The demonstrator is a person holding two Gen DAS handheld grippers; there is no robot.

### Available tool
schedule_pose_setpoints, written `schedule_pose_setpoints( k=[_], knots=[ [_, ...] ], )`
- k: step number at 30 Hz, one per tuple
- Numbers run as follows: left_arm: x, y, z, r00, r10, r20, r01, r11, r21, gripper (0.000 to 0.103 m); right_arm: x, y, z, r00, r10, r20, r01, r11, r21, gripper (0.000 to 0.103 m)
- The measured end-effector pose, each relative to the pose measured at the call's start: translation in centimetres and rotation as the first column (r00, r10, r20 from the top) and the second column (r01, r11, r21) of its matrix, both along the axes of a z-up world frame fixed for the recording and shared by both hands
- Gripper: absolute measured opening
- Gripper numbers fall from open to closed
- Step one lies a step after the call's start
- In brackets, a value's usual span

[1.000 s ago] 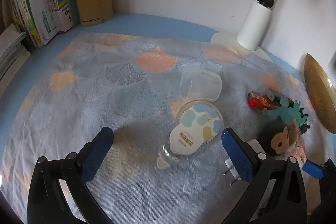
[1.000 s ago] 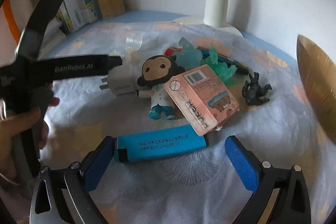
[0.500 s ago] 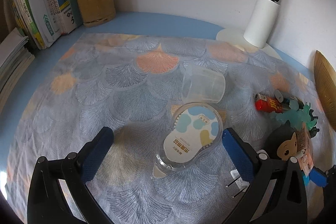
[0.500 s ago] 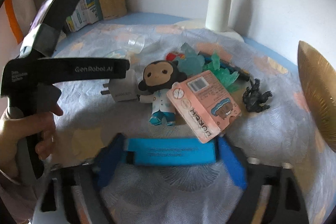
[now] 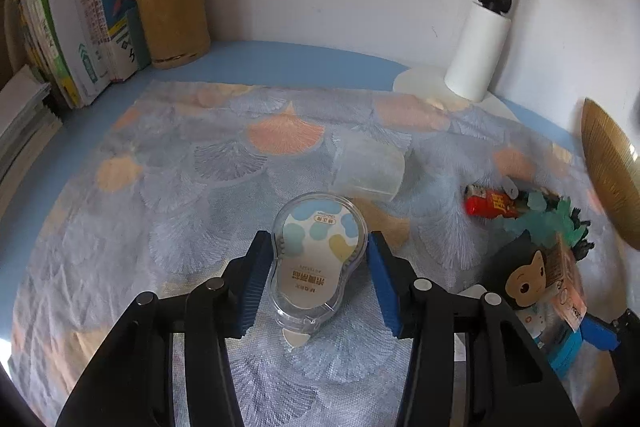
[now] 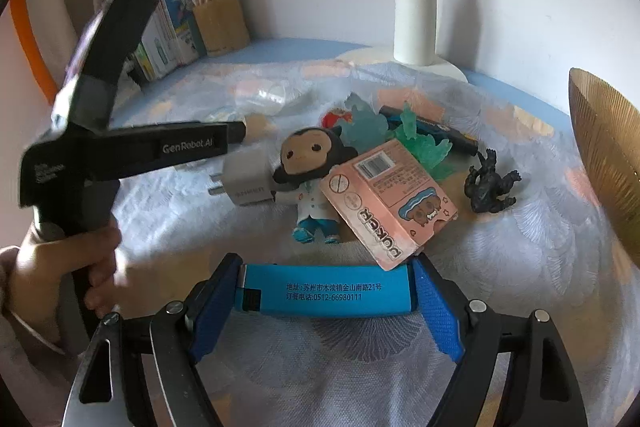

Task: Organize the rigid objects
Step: 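Carry the tape dispenser and blue bar into the golden bowl and release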

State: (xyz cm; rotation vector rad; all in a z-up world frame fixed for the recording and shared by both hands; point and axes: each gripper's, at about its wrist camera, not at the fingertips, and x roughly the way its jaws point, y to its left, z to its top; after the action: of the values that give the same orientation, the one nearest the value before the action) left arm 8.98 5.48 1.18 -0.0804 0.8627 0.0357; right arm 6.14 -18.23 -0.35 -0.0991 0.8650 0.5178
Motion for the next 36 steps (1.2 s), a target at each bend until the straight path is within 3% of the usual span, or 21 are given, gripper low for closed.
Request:
schedule_pose_setpoints(
  k=[11,17,24,27,30,36],
  knots=[
    [-0.7,0.5,0.5,0.999,0.019,0.046,-0.018,1.000,-0.022,0.045,-1.4,-0.6,1.3,0.996,0.062,0.065,-0.068,0.994,0.089,0.083],
    [-1.1,1.6,0.8,0.996,0.050,0.069,-0.045,0.996,-0.071,0.045,-1.2,-1.5,1.6,0.994,0.084,0.065,-0.095,0.978,0.186,0.083],
    [-2.1,2.3,1.4,0.990,0.059,0.129,-0.046,0.993,-0.105,0.045,-2.3,-3.8,2.7,0.989,0.063,0.131,-0.104,0.936,0.337,0.083],
    [-2.9,1.2,1.6,0.992,0.040,0.122,-0.034,0.998,-0.052,0.045,-2.5,-5.1,2.9,0.990,0.030,0.138,-0.083,0.914,0.397,0.083],
    [-3.5,-0.2,2.7,0.989,0.006,0.145,0.003,0.998,-0.064,0.045,-1.9,-6.6,3.0,0.995,-0.004,0.101,-0.039,0.902,0.430,0.083],
    [-1.9,-6.1,6.6,0.973,-0.098,0.210,0.113,0.992,-0.059,0.045,0.6,-9.1,6.7,0.989,-0.042,0.139,-0.011,0.932,0.361,0.083]
  ],
)
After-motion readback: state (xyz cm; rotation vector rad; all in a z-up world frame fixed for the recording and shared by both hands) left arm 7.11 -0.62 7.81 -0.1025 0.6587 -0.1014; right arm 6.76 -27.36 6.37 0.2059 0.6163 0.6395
